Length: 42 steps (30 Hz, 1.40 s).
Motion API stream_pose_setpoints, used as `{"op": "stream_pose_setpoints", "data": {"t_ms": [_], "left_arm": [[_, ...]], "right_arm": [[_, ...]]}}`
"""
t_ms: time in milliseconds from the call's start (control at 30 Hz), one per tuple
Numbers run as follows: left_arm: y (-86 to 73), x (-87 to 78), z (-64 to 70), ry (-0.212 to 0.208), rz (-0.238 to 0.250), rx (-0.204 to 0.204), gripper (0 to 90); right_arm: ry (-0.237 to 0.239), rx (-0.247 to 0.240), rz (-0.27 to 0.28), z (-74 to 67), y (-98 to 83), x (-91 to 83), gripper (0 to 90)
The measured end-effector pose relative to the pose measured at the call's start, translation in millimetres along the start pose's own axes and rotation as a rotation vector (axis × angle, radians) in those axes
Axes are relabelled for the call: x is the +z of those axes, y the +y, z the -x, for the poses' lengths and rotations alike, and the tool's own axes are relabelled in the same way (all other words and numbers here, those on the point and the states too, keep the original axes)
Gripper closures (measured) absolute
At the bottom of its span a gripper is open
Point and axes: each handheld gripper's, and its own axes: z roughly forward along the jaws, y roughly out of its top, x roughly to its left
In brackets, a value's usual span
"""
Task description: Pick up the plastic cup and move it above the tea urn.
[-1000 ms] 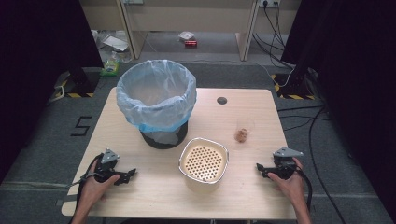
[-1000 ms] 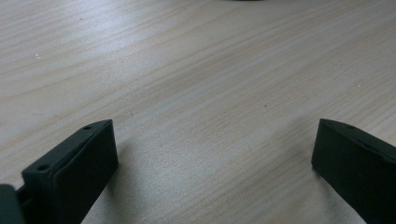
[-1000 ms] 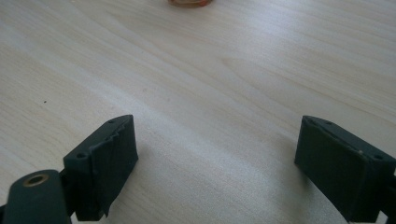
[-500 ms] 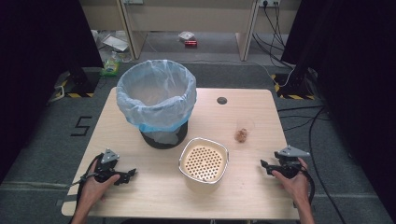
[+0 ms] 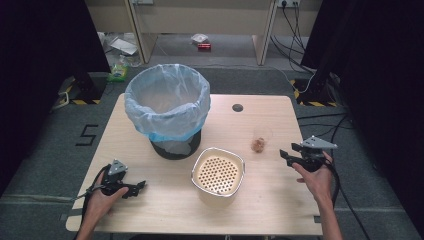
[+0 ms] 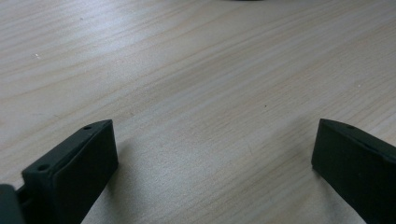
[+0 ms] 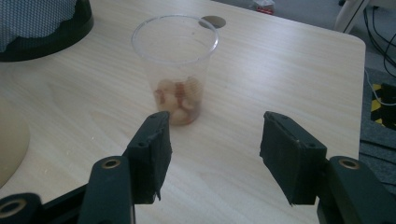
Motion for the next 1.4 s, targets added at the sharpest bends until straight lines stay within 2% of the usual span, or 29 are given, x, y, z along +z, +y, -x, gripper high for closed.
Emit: {"op": "stream_pose_setpoints", "data": {"t_ms": [233, 600, 833, 1400], "left_arm": [[0.0, 0.0, 0.0, 0.0, 0.0, 0.0, 0.0], [0.0, 0.0, 0.0, 0.0, 0.0, 0.0, 0.0], [0.1, -0.1, 0.0, -0.001, -0.001, 0.0, 0.0], [0.1, 0.0, -0.1, -0.001, -0.001, 0.0, 0.0]], "right_arm": [[0.006, 0.001, 0.001, -1.4, 13.3, 9.5, 45.0], [0.002, -0.007, -0.006, 3.8, 41.7, 20.1, 48.9], [-0.001, -0.021, -0.031, 4.5, 58.6, 33.1, 50.9], [0.013, -0.011, -0.084, 9.0, 72.2, 60.5, 60.2]]}}
